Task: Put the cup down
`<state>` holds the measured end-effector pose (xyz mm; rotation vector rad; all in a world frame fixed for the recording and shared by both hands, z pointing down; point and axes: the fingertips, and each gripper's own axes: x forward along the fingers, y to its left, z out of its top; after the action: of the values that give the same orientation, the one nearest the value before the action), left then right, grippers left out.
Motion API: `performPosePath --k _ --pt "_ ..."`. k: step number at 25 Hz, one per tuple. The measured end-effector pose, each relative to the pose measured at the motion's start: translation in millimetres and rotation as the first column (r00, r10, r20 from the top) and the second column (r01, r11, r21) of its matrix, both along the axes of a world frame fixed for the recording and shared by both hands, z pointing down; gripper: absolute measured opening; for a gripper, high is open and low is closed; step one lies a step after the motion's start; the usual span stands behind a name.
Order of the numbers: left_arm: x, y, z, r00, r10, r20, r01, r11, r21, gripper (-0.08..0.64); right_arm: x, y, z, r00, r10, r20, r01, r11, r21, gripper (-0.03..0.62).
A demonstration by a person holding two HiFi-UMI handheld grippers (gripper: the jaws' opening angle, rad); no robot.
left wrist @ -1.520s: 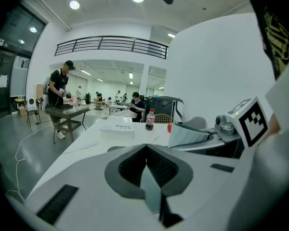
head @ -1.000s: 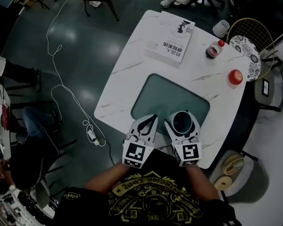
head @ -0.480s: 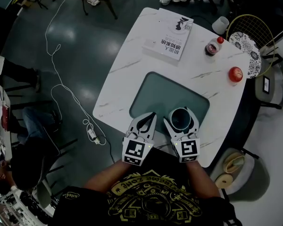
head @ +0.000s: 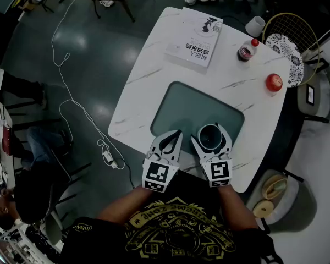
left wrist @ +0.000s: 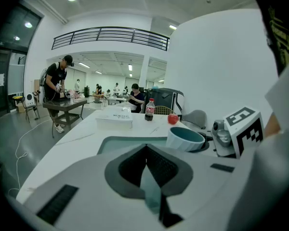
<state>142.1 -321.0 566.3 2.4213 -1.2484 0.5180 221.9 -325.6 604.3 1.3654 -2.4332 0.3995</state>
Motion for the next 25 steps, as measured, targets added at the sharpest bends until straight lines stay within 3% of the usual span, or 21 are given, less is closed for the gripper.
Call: performPosePath --k 13,25 --pt "-4 4 -5 0.999 0.030 -0.021 -0.030 1.000 0.006 0.011 -7 7 2 0.999 -0.009 -0.040 0.009 1.000 -0.007 0.404" --pt "-9 4 -43 0.995 0.084 -0.054 -0.079 0.993 0.083 0.011 9 19 -33 0.991 0.127 -0.038 -0.126 0.992 0.021 0.410"
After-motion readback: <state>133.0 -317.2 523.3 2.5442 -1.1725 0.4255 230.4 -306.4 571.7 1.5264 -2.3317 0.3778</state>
